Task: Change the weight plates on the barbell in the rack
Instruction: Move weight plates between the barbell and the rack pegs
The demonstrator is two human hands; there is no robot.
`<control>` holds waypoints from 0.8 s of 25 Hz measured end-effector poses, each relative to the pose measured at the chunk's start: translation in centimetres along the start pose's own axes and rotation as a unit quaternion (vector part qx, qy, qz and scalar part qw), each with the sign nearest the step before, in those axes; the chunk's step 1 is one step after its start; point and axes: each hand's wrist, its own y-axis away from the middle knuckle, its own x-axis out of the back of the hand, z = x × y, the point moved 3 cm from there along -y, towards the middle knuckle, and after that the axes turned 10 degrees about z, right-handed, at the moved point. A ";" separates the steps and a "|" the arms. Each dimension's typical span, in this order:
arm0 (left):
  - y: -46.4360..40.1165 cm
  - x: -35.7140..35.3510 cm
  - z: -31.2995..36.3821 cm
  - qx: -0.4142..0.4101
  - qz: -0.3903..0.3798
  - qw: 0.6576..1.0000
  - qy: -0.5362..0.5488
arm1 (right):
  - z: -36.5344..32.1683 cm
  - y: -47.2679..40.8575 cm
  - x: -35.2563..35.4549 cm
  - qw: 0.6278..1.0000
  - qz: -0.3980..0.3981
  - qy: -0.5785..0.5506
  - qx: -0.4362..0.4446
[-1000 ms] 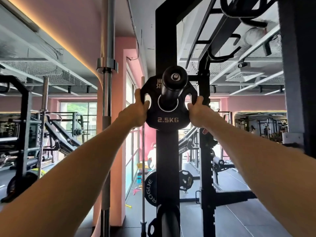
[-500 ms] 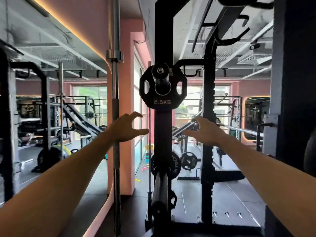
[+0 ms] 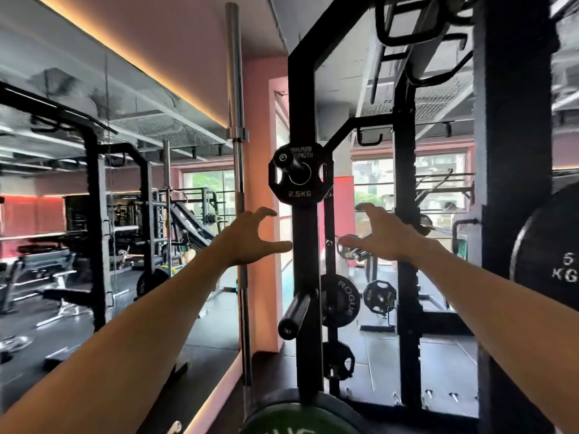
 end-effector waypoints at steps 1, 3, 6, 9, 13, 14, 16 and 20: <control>1.1 0.4 0.9 0.004 0.001 1.000 0.000 | 0.0 1.0 0.8 1.000 0.003 -0.003 0.002; 3.4 1.3 3.0 0.005 0.006 1.000 -0.006 | -0.1 3.2 2.3 1.000 0.003 0.000 0.004; 7.3 2.7 6.2 0.010 0.009 1.000 -0.008 | -0.3 7.1 4.3 1.000 -0.011 0.004 0.014; 11.2 3.5 9.7 0.016 0.005 1.000 -0.002 | -0.2 11.3 6.9 1.000 -0.020 0.013 0.016; 15.9 3.7 16.0 0.012 0.001 1.000 0.019 | 1.6 17.5 12.4 0.999 -0.037 0.006 0.010; 16.6 3.7 17.7 0.010 -0.003 1.000 0.024 | 2.3 18.8 13.8 0.999 -0.039 0.016 0.006; 17.5 3.8 20.7 0.002 -0.012 0.999 0.038 | 3.6 20.7 16.3 0.999 -0.040 0.035 -0.002; 18.2 3.6 26.8 -0.018 -0.024 0.998 0.047 | 7.3 23.8 22.8 0.998 -0.017 0.062 -0.029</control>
